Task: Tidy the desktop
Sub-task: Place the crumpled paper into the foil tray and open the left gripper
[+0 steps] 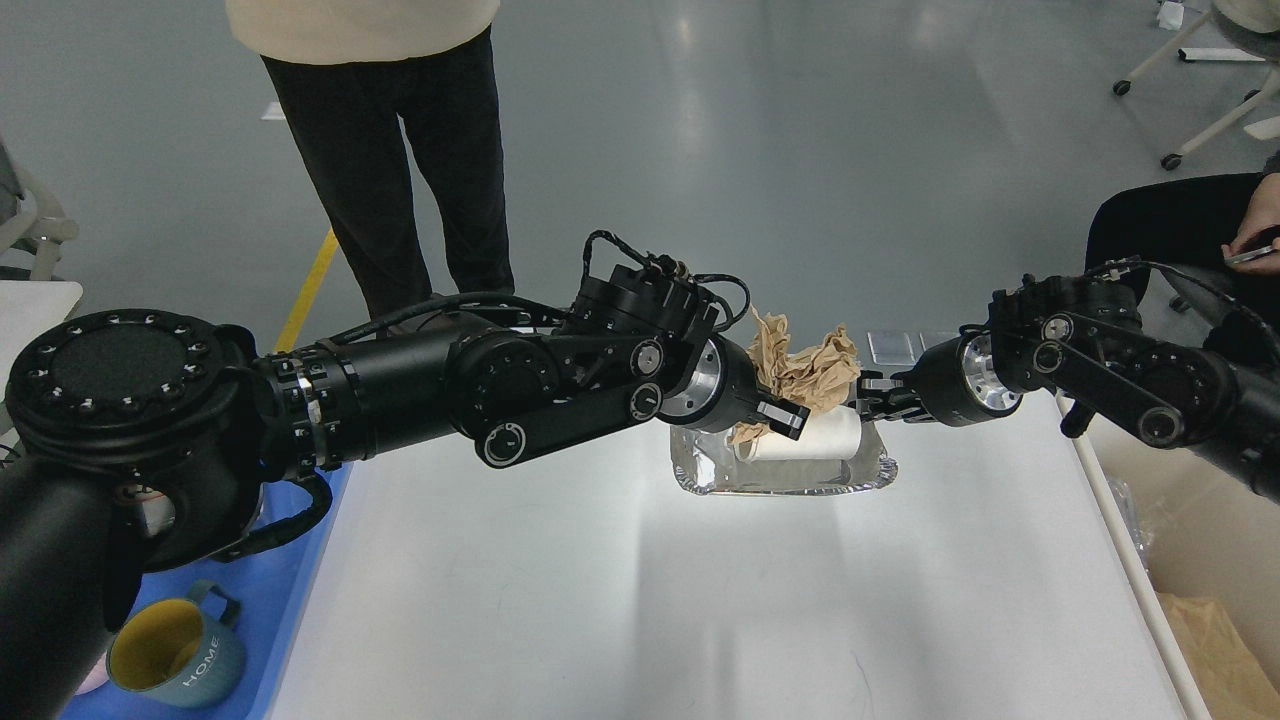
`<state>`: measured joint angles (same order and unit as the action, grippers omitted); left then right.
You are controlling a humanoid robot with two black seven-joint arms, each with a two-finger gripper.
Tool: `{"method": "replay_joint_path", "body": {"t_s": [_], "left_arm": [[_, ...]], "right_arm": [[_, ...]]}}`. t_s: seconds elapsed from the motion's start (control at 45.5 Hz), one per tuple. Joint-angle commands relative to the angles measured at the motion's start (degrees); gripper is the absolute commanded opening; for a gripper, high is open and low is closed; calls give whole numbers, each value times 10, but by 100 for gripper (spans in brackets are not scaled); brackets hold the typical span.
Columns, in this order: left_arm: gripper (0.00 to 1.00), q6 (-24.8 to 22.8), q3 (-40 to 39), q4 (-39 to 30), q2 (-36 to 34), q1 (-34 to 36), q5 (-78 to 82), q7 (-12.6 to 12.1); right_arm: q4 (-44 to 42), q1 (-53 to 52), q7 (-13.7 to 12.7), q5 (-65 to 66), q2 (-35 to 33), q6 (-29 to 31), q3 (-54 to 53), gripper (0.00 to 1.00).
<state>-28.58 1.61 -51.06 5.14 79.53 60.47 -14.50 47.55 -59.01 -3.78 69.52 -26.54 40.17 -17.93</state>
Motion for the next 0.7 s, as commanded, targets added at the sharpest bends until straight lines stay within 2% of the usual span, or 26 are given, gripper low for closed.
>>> {"method": "replay_joint_path", "body": {"t_s": [0.0,0.044,0.066,0.176,0.242,0.308,0.681], "left_arm": [[46,13,0,3,0,-3,-2,2],[64,19,-1,3,0,-3,-3,4],[70,21,-1,3,-1,-3,-5,4],[87,28,-2,7,-3,-3,-9,4],[93,28,-4,8,-5,-3,-11,5],[96,27,-12,8,-6,-3,-11,6],[96,26,-29,9,-8,-3,-11,6]], "right_arm": [[0,2,0,0,-1,0,0,0],[0,3,0,0,-2,0,0,0],[0,3,0,0,-2,0,0,0],[0,3,0,0,-2,0,0,0],[0,3,0,0,-2,0,0,0],[0,3,0,0,-2,0,0,0],[0,1,0,0,-1,0,0,0]]}}
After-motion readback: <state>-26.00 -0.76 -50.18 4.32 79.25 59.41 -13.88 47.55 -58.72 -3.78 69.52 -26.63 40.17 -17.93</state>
